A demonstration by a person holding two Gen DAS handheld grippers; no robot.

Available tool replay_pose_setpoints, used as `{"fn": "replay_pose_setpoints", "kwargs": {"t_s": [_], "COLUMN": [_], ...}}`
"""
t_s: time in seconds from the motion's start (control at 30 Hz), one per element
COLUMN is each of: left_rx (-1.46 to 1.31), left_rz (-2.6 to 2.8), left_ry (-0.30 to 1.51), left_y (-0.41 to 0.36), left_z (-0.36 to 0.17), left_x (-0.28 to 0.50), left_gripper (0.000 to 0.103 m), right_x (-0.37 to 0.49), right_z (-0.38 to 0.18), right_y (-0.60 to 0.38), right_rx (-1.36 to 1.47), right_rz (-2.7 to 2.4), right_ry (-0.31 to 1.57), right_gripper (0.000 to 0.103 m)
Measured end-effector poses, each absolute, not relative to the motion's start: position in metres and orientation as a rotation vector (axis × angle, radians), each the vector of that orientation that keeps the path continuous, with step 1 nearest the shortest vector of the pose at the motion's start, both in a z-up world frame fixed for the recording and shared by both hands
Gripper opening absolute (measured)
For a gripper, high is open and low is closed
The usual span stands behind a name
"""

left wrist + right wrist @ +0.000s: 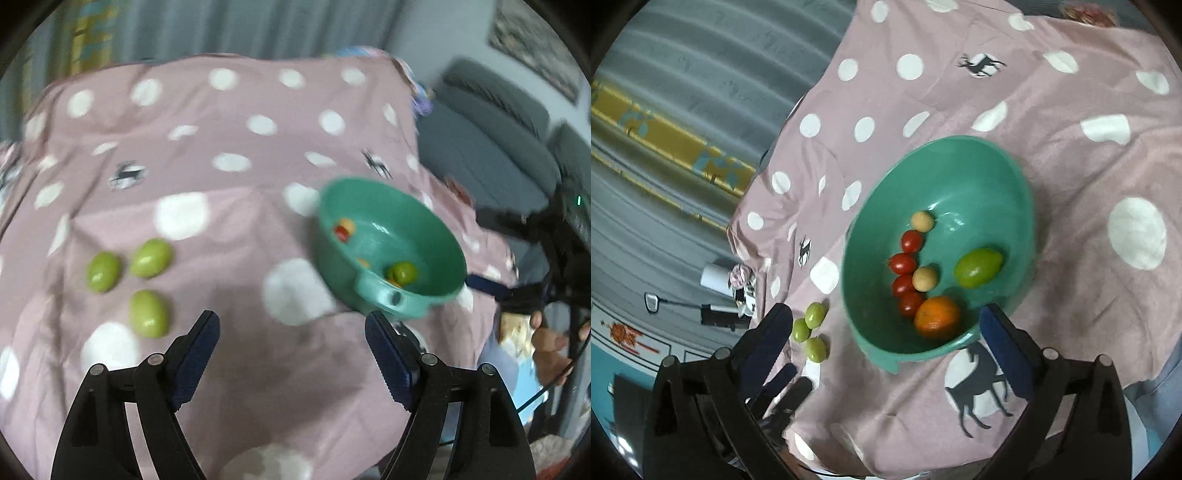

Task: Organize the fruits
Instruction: 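Lower the green fruit into the teal bowl and open both tools, then move both open tools to the next green fruit on the cloth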

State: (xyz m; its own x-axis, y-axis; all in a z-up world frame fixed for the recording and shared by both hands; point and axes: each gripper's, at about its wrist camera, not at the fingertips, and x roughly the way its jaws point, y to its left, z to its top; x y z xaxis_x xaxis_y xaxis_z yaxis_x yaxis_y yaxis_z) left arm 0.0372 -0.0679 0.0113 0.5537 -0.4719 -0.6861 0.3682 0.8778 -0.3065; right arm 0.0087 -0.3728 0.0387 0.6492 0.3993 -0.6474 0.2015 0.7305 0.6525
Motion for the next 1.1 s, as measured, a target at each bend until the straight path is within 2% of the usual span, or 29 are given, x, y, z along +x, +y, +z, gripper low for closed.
{"fn": "replay_pose_setpoints", "kwargs": {"t_s": [0.13, 0.4, 0.73, 1.03, 1.1], "left_rx": [-0.125, -0.055, 0.05, -0.043, -0.088], "left_rz": [-0.427, -0.362, -0.363, -0.442, -0.46], "left_ry": [0.804, 0.885, 0.92, 0.965, 0.954], "left_y": [-0.034, 0.01, 0.02, 0.014, 0.013], "left_z": [0.01, -0.019, -0.044, -0.048, -0.045], "left_x": [0.036, 0.036, 0.042, 0.073, 0.08], "left_gripper": [0.089, 0.089, 0.089, 0.085, 0.085], "right_x": [0.017, 0.044, 0.083, 0.118, 0.122], "right_z": [0.041, 0.032, 0.002, -0.041, -0.042], "right_y": [-0.345, -0.274, -0.195, -0.165, -0.163], "right_rx": [0.74, 0.625, 0.574, 0.62, 0.611], "right_rz": [0.182, 0.305, 0.492, 0.511, 0.535], "right_ry": [0.894, 0.973, 1.072, 1.194, 1.194], "right_gripper": [0.102, 0.102, 0.102, 0.095, 0.089]}}
